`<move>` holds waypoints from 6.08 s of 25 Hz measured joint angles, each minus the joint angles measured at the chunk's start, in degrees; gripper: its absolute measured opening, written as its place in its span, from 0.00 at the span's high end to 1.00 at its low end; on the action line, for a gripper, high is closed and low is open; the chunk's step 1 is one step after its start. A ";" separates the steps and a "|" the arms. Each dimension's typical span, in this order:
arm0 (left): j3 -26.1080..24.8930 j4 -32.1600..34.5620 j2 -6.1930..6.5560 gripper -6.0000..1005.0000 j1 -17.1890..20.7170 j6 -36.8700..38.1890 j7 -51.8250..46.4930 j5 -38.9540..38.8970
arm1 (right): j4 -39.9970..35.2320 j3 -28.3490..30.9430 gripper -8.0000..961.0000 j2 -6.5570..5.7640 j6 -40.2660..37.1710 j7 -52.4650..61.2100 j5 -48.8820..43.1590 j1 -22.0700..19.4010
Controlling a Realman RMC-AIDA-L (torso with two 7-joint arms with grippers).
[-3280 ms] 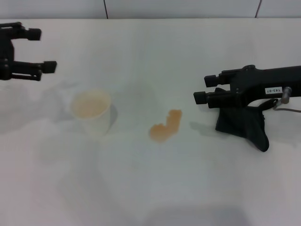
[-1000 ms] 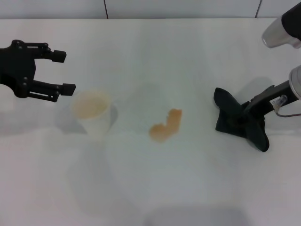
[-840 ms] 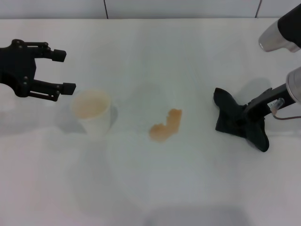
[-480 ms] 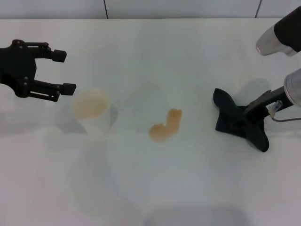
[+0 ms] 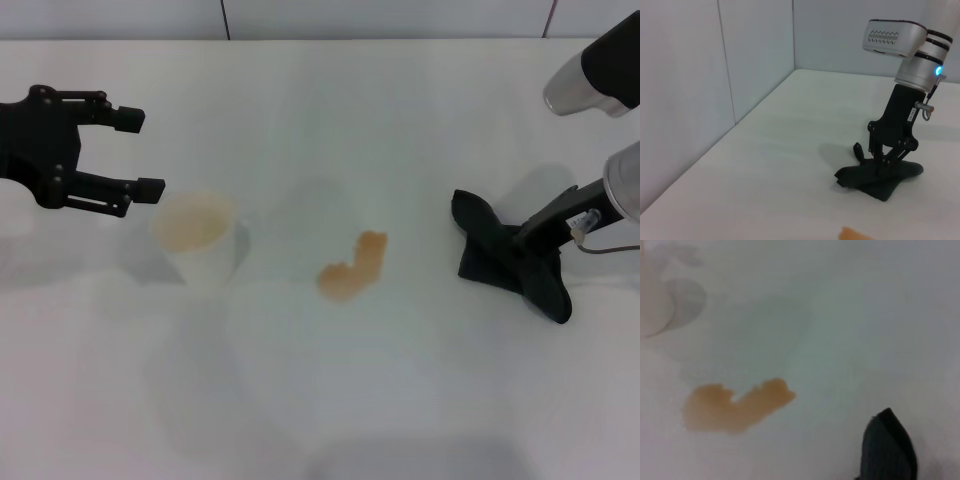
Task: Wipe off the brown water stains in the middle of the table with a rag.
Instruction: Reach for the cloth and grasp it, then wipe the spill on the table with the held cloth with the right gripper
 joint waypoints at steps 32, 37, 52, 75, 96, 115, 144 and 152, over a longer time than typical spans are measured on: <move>0.10 -0.10 -0.10 0.12 0.73 -1.45 1.85 0.09 | -3.83 -20.49 0.91 0.44 4.78 2.69 18.37 0.75; 0.09 -0.06 -0.17 0.12 0.74 -1.39 1.96 0.09 | -3.29 -22.69 0.91 0.50 6.34 2.80 20.56 1.87; 0.00 0.76 -1.54 0.12 0.89 -1.42 1.60 -0.26 | 6.71 -22.53 0.91 0.03 12.89 2.63 18.20 7.60; 0.00 0.76 -2.41 0.12 1.34 -2.97 1.73 0.00 | 12.37 -12.15 0.91 -0.12 20.81 2.06 9.34 8.02; 0.28 0.79 -2.55 0.12 0.82 -3.85 1.83 0.00 | 5.65 -23.34 0.88 0.40 14.39 2.03 18.89 6.85; 0.36 0.88 -2.66 0.12 0.74 -3.76 1.89 -0.01 | 5.16 -28.59 0.85 0.62 12.74 2.15 23.80 9.34; 0.28 1.58 -3.51 0.12 1.53 -3.83 1.85 -0.17 | 14.59 -18.90 0.81 -0.10 23.19 2.14 15.62 10.97; 0.11 1.58 -3.52 0.12 1.53 -3.91 1.82 -0.05 | 9.16 -13.05 0.80 -0.44 20.10 1.98 13.55 5.15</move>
